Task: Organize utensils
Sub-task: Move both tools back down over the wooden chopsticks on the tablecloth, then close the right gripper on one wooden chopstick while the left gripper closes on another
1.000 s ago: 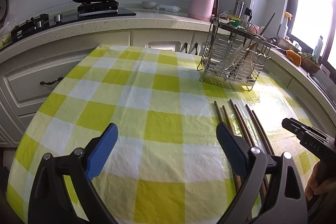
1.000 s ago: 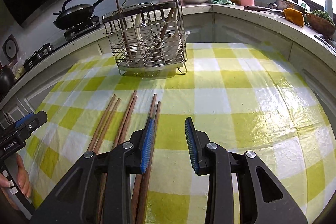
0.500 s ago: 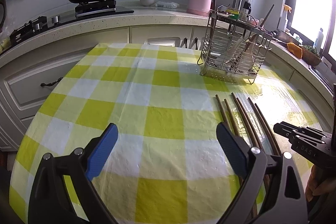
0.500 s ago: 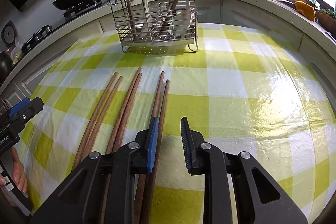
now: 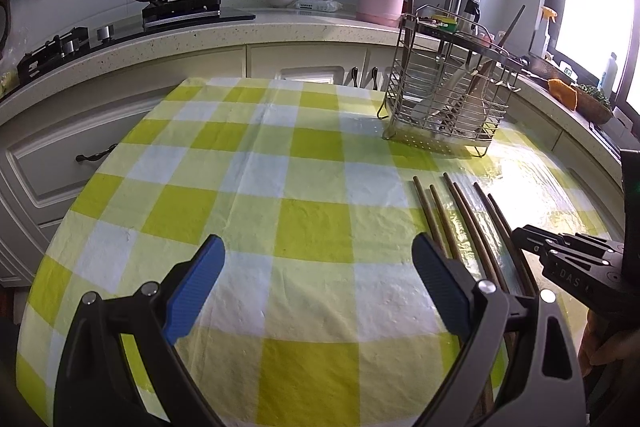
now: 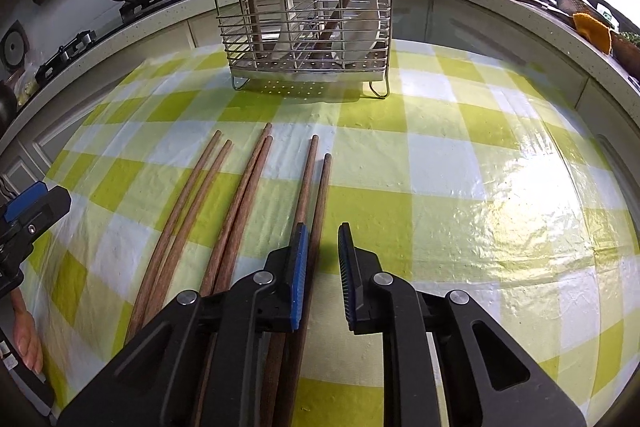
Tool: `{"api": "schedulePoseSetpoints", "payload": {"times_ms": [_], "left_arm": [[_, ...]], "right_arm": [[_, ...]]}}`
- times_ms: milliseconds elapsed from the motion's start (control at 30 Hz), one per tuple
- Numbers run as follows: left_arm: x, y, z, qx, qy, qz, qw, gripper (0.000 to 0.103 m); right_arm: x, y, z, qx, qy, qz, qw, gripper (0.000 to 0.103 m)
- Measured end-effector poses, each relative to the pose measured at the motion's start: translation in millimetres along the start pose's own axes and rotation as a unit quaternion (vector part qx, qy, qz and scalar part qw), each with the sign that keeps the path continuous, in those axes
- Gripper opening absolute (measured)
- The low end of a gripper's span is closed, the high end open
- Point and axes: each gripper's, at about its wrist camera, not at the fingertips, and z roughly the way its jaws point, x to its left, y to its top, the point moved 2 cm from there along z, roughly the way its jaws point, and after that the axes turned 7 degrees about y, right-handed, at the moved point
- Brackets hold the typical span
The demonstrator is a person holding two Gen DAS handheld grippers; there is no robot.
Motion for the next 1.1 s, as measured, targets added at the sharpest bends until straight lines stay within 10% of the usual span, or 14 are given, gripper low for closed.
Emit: {"api": "schedulePoseSetpoints", "payload": {"times_ms": [467,1100], "left_arm": [[-24,5,17,0.027,-0.018,0.022,0.9992,0.09],[-91,12,63,0.093,-0.028,0.088,0.9913,0.042]], "right_arm": [[-8,1,2,0.002,0.001,-0.004,1.0,0.006],[-31,-6,-7,-0.006,0.029,0.041,0.999,0.006]]}}
